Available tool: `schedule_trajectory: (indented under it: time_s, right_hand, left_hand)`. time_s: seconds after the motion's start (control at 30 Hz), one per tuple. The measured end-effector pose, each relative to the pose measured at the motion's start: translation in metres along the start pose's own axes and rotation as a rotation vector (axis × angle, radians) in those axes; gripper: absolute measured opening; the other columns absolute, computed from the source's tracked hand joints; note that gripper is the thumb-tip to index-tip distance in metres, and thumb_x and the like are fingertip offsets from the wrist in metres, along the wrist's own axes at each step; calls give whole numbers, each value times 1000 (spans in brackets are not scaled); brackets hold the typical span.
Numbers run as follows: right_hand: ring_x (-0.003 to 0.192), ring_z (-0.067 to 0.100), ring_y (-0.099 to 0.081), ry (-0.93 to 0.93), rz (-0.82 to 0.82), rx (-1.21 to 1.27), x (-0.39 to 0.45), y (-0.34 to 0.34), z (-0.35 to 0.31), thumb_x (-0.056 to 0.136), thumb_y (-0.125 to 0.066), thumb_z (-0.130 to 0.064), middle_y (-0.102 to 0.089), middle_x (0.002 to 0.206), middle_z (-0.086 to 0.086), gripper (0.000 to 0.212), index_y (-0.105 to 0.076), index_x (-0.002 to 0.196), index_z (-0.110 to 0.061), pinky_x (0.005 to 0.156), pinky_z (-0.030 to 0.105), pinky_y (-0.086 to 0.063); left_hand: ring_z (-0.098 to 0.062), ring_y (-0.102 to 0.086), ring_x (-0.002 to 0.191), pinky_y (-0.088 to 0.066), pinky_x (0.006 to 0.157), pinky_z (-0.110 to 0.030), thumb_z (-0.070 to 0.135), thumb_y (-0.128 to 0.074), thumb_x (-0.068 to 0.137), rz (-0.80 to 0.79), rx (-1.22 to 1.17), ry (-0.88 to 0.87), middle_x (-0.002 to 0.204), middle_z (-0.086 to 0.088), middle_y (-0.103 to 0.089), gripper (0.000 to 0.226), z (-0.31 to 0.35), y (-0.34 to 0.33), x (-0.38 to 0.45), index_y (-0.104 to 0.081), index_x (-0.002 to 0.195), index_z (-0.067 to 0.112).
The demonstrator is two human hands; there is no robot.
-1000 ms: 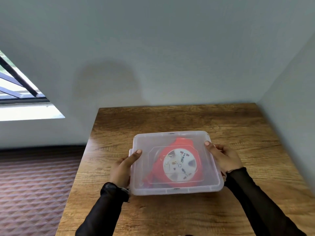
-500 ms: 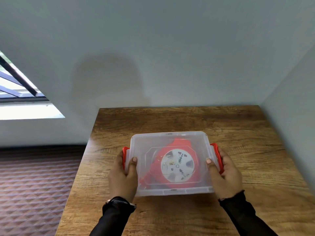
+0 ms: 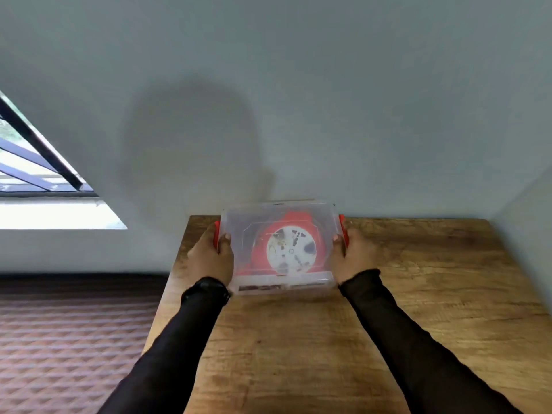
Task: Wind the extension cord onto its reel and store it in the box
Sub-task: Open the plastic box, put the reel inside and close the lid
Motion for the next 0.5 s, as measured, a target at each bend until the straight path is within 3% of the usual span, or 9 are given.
schedule_trajectory:
  time_s: [0.17,0.5]
  right_hand:
    - [125,30,-51,-53,-27,8,41,-20,-14,99,-38,-16,-50,140,12,46,-35,144,-10,101,30,-40]
    - [128,31,-47,-77,-42,-44,45,-24,-12,99,-34,-15,-45,145,13,46,-32,145,-10,106,33,-39]
  left_hand:
    - [-27,-54,123,-41,104,-34,25,-49,94,-28,-10,14,133,-9,-59,43,10,-18,55,-49,136,14]
    - [-28,-61,111,-49,96,-38,30,-52,92,19,28,-31,122,-9,-65,41,7,-19,62,-54,130,16]
Point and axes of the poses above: each hand's wrist, its own x-axis towards the middle knuckle, its own y-axis out of the back of the hand, z = x × y, the point moved 8 cm from there along x, towards the middle knuckle
